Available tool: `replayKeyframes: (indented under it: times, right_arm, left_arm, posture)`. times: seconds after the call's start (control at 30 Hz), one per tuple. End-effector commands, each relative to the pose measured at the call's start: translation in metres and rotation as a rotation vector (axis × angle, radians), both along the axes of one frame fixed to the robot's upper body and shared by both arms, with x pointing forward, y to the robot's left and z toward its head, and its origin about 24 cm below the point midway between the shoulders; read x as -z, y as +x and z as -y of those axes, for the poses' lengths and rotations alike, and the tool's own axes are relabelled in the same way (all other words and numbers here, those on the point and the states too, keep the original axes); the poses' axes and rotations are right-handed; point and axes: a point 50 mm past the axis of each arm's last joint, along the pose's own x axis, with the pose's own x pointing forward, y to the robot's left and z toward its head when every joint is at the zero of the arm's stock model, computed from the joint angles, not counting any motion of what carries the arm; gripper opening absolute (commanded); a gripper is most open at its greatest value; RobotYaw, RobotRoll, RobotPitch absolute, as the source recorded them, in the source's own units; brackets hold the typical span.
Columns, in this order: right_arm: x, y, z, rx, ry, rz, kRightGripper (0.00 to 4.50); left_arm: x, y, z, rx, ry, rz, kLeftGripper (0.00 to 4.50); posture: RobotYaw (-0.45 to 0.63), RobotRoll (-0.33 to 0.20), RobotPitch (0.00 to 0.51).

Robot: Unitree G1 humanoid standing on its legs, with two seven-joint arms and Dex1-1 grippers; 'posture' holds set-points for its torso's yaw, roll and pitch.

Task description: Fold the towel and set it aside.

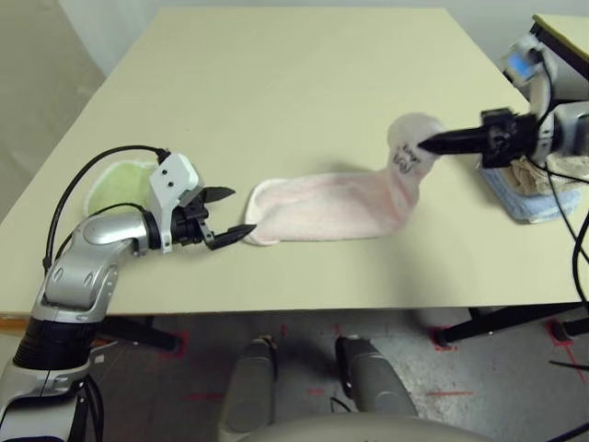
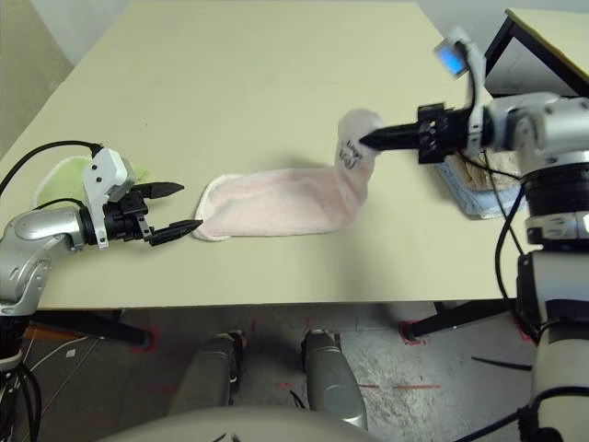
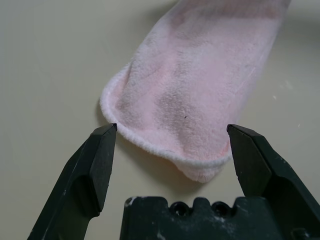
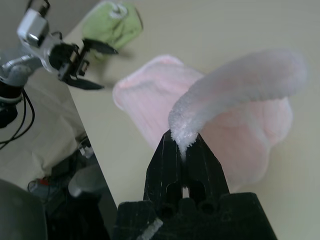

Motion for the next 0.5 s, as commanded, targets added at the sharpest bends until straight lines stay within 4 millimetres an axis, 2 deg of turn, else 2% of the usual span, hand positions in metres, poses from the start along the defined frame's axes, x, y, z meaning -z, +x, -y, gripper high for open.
replayKeyframes:
  times: [0.03,0.27,0.43,0.5]
  right_arm:
    - [0.000,-0.001,0.002,-0.024,-0.027,-0.009,0.01]
    - [0.010,-0.008,0.003,-0.089,-0.097,-0.050,0.01]
    - [0.016,-0.001,-0.020,-0.174,-0.076,-0.037,0.01]
    - [0.024,0.006,-0.036,-0.197,-0.066,-0.034,0.01]
  left_arm:
    - [0.001,0.000,0.001,0.001,0.008,-0.003,4.50]
    - [0.001,-0.001,0.000,-0.004,0.010,-0.002,4.50]
    - [0.001,0.000,0.001,-0.002,0.011,-0.003,4.50]
    - [0.002,0.000,0.002,-0.001,0.009,-0.003,4.50]
  posture:
    - [0.15,0.000,0.071]
    - [0.16,0.000,0.065]
    - [0.15,0.000,0.065]
    - [0.15,0.000,0.065]
